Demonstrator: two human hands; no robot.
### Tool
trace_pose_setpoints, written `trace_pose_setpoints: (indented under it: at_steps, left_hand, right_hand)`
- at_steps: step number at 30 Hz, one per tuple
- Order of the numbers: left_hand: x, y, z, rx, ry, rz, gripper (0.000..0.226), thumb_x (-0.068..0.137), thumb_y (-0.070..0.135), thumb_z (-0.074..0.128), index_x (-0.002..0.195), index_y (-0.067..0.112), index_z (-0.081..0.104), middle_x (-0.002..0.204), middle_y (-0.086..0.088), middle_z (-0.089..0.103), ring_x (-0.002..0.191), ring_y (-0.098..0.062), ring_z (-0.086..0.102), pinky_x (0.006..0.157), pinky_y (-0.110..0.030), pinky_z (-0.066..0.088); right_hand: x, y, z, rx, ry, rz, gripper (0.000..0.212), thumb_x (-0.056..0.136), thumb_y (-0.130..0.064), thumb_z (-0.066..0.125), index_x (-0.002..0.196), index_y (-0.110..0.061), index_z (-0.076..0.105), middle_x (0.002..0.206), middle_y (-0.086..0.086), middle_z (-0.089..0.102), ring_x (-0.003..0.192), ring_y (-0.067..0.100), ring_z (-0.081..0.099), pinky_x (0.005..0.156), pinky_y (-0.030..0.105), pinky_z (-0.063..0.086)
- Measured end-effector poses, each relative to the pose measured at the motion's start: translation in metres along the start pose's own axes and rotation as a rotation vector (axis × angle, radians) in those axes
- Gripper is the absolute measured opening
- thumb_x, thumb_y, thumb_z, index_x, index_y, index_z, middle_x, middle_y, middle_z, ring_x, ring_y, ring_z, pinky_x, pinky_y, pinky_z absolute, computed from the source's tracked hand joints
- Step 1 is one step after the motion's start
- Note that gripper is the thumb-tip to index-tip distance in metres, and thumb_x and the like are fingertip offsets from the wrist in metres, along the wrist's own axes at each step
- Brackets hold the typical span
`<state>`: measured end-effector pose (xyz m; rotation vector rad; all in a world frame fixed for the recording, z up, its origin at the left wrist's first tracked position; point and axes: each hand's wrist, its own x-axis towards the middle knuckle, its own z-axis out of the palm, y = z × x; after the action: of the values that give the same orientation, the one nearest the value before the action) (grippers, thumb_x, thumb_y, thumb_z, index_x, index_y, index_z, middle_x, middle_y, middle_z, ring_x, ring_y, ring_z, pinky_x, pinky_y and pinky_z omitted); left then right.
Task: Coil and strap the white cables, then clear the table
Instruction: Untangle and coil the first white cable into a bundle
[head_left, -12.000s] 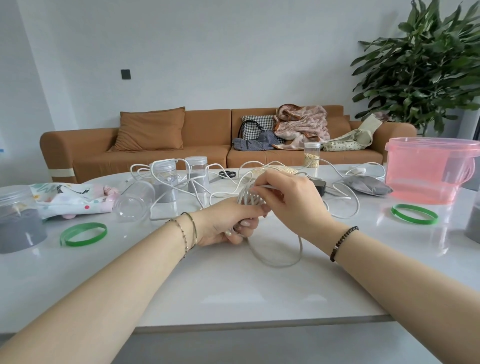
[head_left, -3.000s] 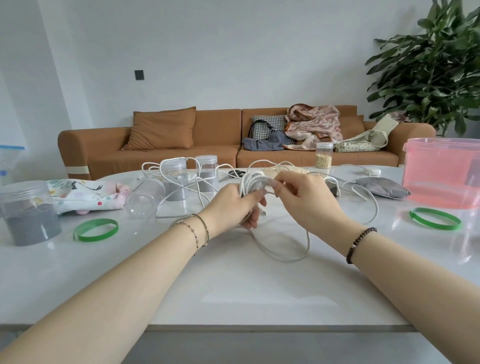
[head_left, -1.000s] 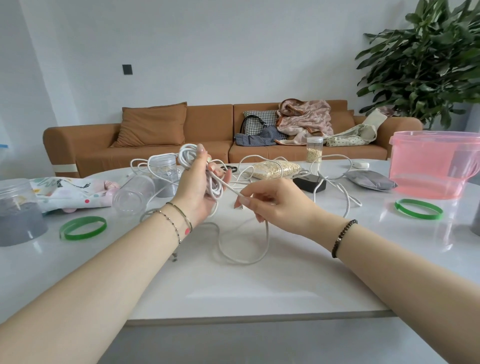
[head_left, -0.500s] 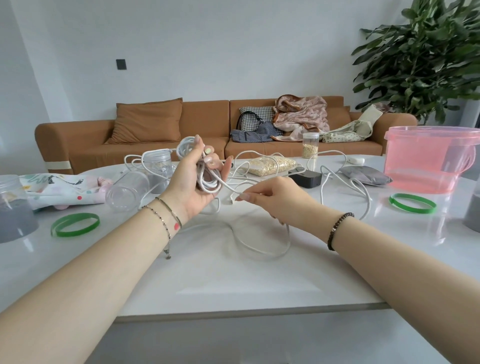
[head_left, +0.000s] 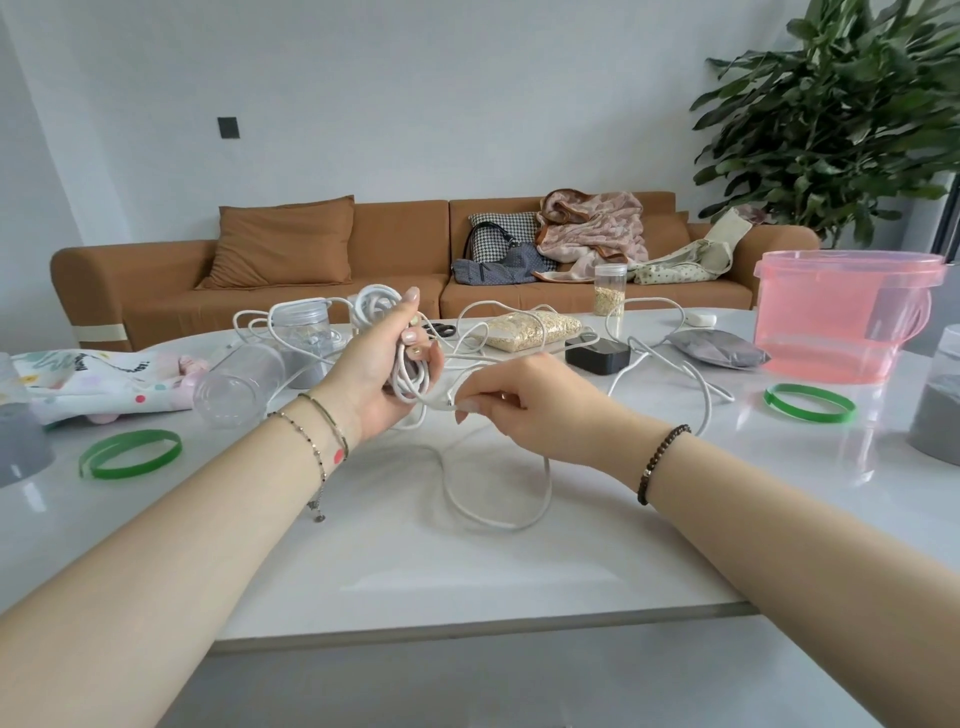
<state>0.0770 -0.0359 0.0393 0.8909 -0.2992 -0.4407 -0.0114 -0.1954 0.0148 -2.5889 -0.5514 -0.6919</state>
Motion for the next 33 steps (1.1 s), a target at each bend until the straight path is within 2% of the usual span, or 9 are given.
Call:
trace_pose_setpoints:
  at_steps: [4,7,9,15,19,21,24,27,33]
  left_hand:
    - [-0.003,-0.006,0.003,0.086,-0.055,-0.021,0.032,0.100,0.029,0.059,0.073,0.015,0.048,0.058,0.003,0.046,0.051,-0.007,0.047,0.069,-0.025,0.059]
    - [-0.006,-0.010,0.007,0.183,-0.042,-0.026,0.022,0.098,0.029,0.062,0.083,0.013,0.057,0.070,-0.001,0.062,0.063,-0.013,0.065,0.074,-0.032,0.062]
    - [-0.008,-0.013,0.008,0.259,-0.029,-0.023,0.018,0.098,0.030,0.060,0.092,0.012,0.059,0.076,-0.002,0.070,0.068,-0.017,0.071,0.072,-0.034,0.063]
    - [-0.009,-0.017,0.003,0.483,-0.099,-0.062,0.030,0.101,0.036,0.054,0.105,0.010,0.070,0.111,-0.010,0.073,0.097,-0.024,0.071,0.084,-0.039,0.060]
    - [-0.014,-0.018,0.004,0.537,-0.109,-0.038,0.041,0.101,0.036,0.054,0.072,0.018,0.076,0.094,-0.007,0.076,0.079,-0.022,0.073,0.072,-0.034,0.061]
    - [-0.013,-0.019,0.004,0.563,-0.091,-0.014,0.041,0.101,0.036,0.054,0.069,0.018,0.073,0.090,-0.004,0.076,0.069,-0.021,0.071,0.065,-0.032,0.058]
    - [-0.012,-0.018,0.004,0.601,-0.078,-0.004,0.037,0.100,0.035,0.055,0.074,0.014,0.069,0.083,-0.006,0.072,0.062,-0.019,0.066,0.059,-0.029,0.056]
    - [-0.012,-0.022,0.003,0.649,-0.095,-0.011,0.026,0.100,0.032,0.057,0.099,0.007,0.065,0.086,-0.014,0.064,0.075,-0.025,0.066,0.080,-0.042,0.060]
    - [-0.014,-0.030,0.003,0.761,-0.096,0.030,0.024,0.100,0.017,0.054,0.079,0.006,0.059,0.067,-0.010,0.061,0.055,-0.019,0.066,0.052,-0.028,0.056]
  right_hand:
    - [0.001,0.003,0.001,-0.052,0.025,-0.006,0.016,0.094,-0.019,0.061,0.089,-0.023,0.076,0.058,-0.017,0.055,0.058,0.004,0.049,0.058,0.015,0.037]
    - [0.001,0.003,0.000,-0.084,0.053,0.025,0.015,0.093,-0.017,0.062,0.087,-0.021,0.075,0.063,-0.012,0.062,0.061,0.007,0.051,0.063,0.027,0.045]
    - [0.000,0.002,-0.002,-0.096,0.090,0.057,0.013,0.092,-0.017,0.063,0.086,-0.020,0.074,0.058,-0.017,0.053,0.058,0.006,0.047,0.060,0.027,0.040]
    - [-0.001,0.001,-0.004,-0.195,0.140,0.088,0.013,0.094,-0.031,0.063,0.086,-0.023,0.070,0.057,-0.017,0.045,0.064,0.013,0.044,0.059,0.030,0.033]
    - [-0.003,-0.002,-0.001,-0.225,0.093,-0.040,0.011,0.093,-0.029,0.064,0.089,-0.022,0.071,0.085,-0.006,0.074,0.067,0.022,0.058,0.061,0.033,0.047]
    - [-0.004,-0.006,0.002,-0.264,0.083,-0.122,0.012,0.092,-0.027,0.065,0.092,-0.019,0.075,0.094,-0.005,0.075,0.064,0.027,0.060,0.057,0.034,0.048]
    - [-0.003,-0.009,0.003,-0.351,0.091,-0.164,0.014,0.093,-0.030,0.063,0.091,-0.020,0.073,0.080,-0.003,0.070,0.062,0.029,0.059,0.053,0.036,0.046]
    - [-0.002,-0.008,0.001,-0.368,0.116,-0.079,0.019,0.093,-0.036,0.063,0.089,-0.019,0.068,0.073,0.001,0.067,0.069,0.029,0.059,0.057,0.034,0.038]
    - [0.000,-0.004,-0.001,-0.347,0.206,0.101,0.036,0.087,-0.044,0.066,0.067,-0.022,0.045,0.057,-0.007,0.046,0.061,0.022,0.047,0.055,0.032,0.032]
